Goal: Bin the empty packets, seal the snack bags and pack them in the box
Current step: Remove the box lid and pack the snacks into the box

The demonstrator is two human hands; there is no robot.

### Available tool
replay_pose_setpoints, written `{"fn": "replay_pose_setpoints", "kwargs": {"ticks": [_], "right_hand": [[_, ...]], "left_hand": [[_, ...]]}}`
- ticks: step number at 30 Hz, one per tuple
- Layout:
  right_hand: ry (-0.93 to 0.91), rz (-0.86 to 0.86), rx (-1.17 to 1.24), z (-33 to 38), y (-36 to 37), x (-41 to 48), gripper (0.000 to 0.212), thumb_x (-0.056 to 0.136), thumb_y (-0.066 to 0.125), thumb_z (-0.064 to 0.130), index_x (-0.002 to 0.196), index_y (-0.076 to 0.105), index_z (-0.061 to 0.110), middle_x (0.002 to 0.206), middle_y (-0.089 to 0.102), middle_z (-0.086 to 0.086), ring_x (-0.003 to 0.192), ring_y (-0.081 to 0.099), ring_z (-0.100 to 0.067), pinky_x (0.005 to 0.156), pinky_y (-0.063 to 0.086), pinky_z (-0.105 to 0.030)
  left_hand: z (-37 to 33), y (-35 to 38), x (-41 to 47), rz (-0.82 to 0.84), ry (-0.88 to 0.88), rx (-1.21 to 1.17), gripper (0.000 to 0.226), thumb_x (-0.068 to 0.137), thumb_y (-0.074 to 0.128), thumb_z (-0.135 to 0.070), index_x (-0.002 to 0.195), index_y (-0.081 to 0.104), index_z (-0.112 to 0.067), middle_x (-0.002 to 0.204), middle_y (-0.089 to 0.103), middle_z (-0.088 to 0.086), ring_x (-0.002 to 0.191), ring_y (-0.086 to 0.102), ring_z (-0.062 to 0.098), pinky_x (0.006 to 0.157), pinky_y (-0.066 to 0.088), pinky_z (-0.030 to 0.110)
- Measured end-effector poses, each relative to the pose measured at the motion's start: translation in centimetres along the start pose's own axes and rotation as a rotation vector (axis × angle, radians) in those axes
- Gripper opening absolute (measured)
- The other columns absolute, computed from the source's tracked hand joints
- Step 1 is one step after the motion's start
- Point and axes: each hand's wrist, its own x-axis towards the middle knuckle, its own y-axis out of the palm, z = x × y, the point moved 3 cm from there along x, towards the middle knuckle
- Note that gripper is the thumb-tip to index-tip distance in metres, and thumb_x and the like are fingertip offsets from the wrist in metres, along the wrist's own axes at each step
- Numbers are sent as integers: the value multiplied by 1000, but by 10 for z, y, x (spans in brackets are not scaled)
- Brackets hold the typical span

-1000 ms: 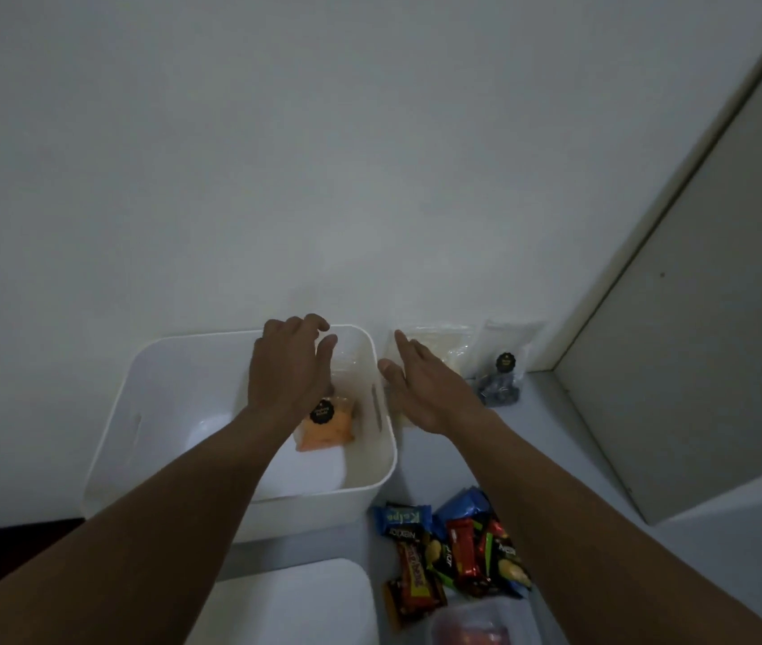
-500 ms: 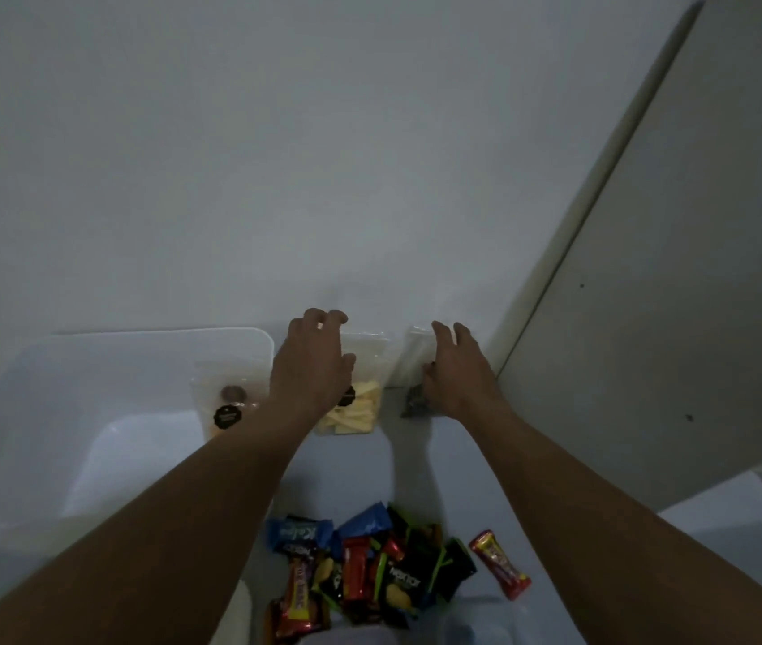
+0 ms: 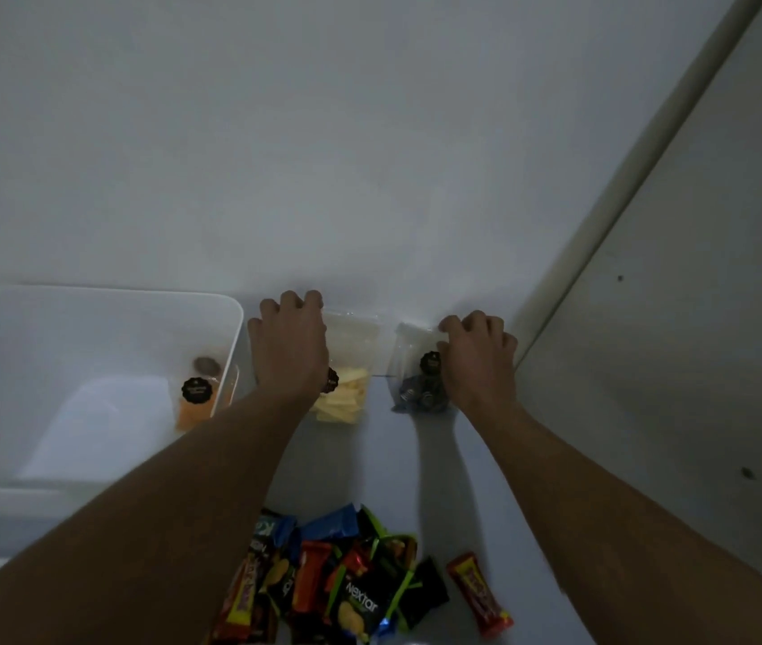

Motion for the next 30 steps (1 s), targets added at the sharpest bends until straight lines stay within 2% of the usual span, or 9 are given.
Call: {"fn": "replay_pose_setpoints", "kwargs": {"ticks": [4, 7, 11, 14, 17, 21, 25, 30], "right_hand": [[-48, -27, 6, 0, -1, 5, 23, 100, 49, 25, 117, 62, 18, 117, 60, -9, 112, 48, -33, 90, 36, -45], [-98, -35, 7, 2, -6, 5, 19, 100, 48, 24, 111, 62, 17, 111, 66, -6, 105, 55, -32, 85, 36, -41], [-122, -16, -9, 4, -20, 0, 22, 101, 47, 22, 118, 60, 23, 110, 67, -3, 104, 58, -30, 84, 35, -39], [-145, 23, -1, 6, -29, -4, 24, 99, 49, 16, 119, 61, 22, 110, 67, -4, 103, 57, -31, 81, 35, -39], [-156, 33, 10, 10, -41, -12, 22, 96, 49, 10, 113, 61, 19, 106, 66, -5, 97, 58, -32, 72, 30, -36], [-160, 5, 19, 19, -68, -20, 25, 96, 51, 13, 118, 61, 22, 107, 67, -4, 98, 60, -31, 75, 38, -36], [-168, -32, 33, 38, -108, -27, 47, 92, 59, 9, 134, 57, 31, 109, 69, -1, 100, 61, -27, 78, 44, -34], [-149, -83, 135, 75, -164, -34, 54, 95, 53, 2, 139, 54, 33, 103, 64, 0, 100, 56, -22, 74, 41, -30]], "left_hand": [[4, 1, 6, -31, 87, 98, 13, 85, 62, -9, 96, 66, -15, 100, 60, 11, 94, 53, 36, 71, 40, 41], [1, -2, 5, -72, 252, 123, 14, 80, 63, -15, 93, 63, -11, 96, 61, 12, 90, 54, 35, 68, 39, 40], [1, -7, 0, -8, 459, -21, 13, 83, 59, -15, 93, 53, -11, 84, 64, 12, 78, 57, 35, 65, 46, 40], [4, -3, -4, 120, 471, -168, 26, 88, 55, -6, 110, 46, -18, 90, 64, 7, 76, 59, 28, 61, 47, 36], [5, -7, -8, 187, 485, -269, 55, 83, 54, 7, 125, 54, -28, 97, 61, -1, 83, 60, 14, 68, 48, 31], [11, -33, -6, 174, 490, -390, 50, 91, 55, 1, 130, 62, -29, 96, 61, -1, 91, 62, 19, 76, 47, 31], [26, -89, -1, 106, 491, -501, 44, 94, 55, -2, 129, 64, -27, 97, 65, 4, 94, 62, 22, 82, 50, 36], [67, -165, 6, 83, 434, -622, 43, 94, 55, -4, 126, 65, -31, 98, 66, 1, 93, 62, 19, 90, 51, 41]]}}
